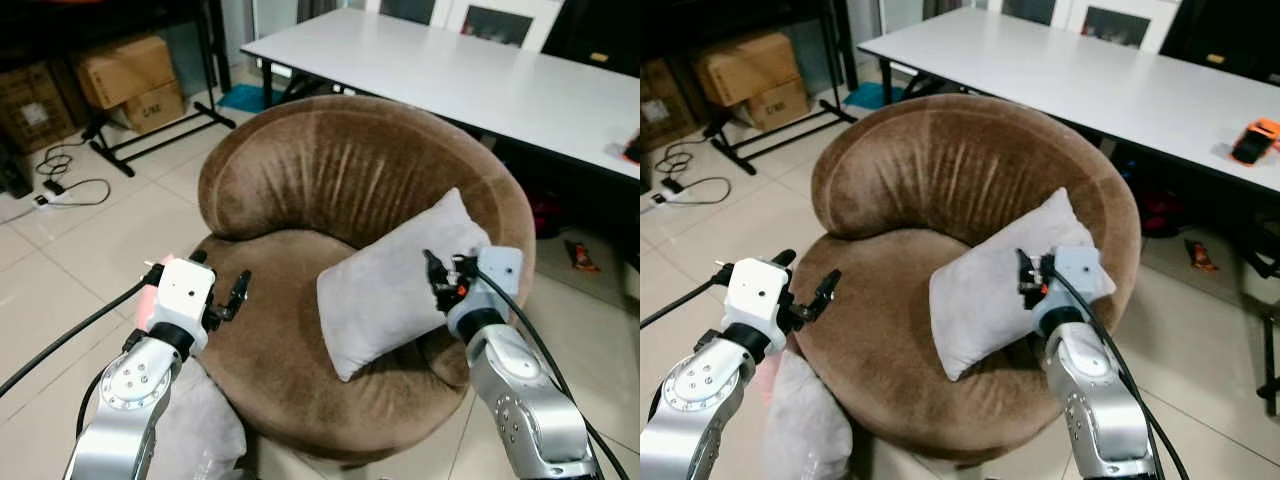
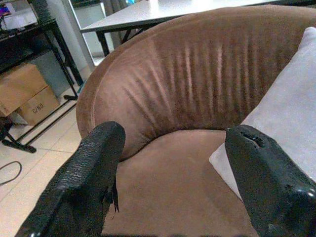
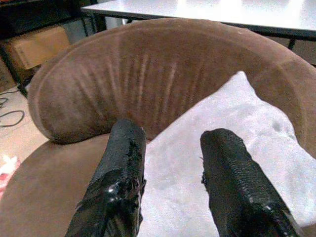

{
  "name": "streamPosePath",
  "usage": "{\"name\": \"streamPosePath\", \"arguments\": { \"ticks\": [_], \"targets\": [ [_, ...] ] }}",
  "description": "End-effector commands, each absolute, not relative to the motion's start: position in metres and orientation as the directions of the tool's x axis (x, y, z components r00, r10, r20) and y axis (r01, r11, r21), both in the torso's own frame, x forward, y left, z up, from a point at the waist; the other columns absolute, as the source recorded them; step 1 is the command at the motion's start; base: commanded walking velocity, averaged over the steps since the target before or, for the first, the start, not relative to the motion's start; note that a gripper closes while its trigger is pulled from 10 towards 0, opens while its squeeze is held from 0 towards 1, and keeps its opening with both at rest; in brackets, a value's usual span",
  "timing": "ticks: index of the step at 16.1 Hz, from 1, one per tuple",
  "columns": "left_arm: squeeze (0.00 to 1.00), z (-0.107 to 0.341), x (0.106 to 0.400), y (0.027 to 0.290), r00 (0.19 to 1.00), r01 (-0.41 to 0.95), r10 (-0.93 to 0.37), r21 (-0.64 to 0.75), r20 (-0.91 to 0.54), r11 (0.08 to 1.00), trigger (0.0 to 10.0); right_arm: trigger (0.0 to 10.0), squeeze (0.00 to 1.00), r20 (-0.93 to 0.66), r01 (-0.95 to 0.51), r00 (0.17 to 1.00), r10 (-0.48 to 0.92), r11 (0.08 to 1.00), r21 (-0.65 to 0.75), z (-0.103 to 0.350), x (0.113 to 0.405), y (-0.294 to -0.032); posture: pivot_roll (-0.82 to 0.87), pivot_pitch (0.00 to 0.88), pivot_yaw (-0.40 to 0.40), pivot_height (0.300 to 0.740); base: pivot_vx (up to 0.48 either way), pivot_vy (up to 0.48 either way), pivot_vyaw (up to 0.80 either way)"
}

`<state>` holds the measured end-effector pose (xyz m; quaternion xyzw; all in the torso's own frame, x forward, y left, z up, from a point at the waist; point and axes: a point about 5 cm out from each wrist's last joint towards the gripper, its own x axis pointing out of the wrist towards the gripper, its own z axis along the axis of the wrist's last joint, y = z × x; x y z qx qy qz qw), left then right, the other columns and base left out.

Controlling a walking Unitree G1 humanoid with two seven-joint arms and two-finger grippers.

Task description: Move the pillow to the sofa from floor

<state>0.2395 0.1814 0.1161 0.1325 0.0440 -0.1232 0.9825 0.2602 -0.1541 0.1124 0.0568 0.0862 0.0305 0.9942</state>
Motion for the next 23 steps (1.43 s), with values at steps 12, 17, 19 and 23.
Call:
{"name": "streamPosePath", "arguments": {
  "ticks": [12, 17, 19, 23],
  "targets": [
    [0.00, 0.1163, 0.2375, 0.1804, 0.976, 0.214, -0.194, 0.269, -0.099, 0.939, 10.0, 10.0, 0.00, -0.217, -0.085, 0.972, 0.094, 0.995, 0.051, 0.1101, 0.2610, -0.1526, 0.03, 0.000, -0.059, 0.740, -0.250, 0.000, 0.00],
    [0.00, 0.1151, 0.2355, 0.1814, 0.978, 0.201, -0.179, 0.265, -0.105, 0.943, 10.0, 10.0, 0.00, -0.231, -0.090, 0.967, 0.108, 0.992, 0.087, 0.1066, 0.2617, -0.1505, 0.04, 0.000, -0.066, 0.740, 0.000, 0.283, 0.00],
    [0.00, 0.1150, 0.2357, 0.1808, 0.978, 0.200, -0.178, 0.265, -0.105, 0.943, 10.0, 10.0, 0.00, -0.236, -0.089, 0.966, 0.109, 0.991, 0.097, 0.1055, 0.2611, -0.1494, 0.04, 0.000, -0.067, 0.740, 0.000, 0.480, 0.00],
    [0.00, 0.1155, 0.2370, 0.1812, 0.980, 0.194, -0.173, 0.264, -0.100, 0.945, 10.0, 10.0, 0.00, -0.240, -0.084, 0.965, 0.104, 0.992, 0.093, 0.1050, 0.2616, -0.1502, 0.04, 0.000, -0.067, 0.740, 0.000, 0.447, 0.00]
  ]
}}
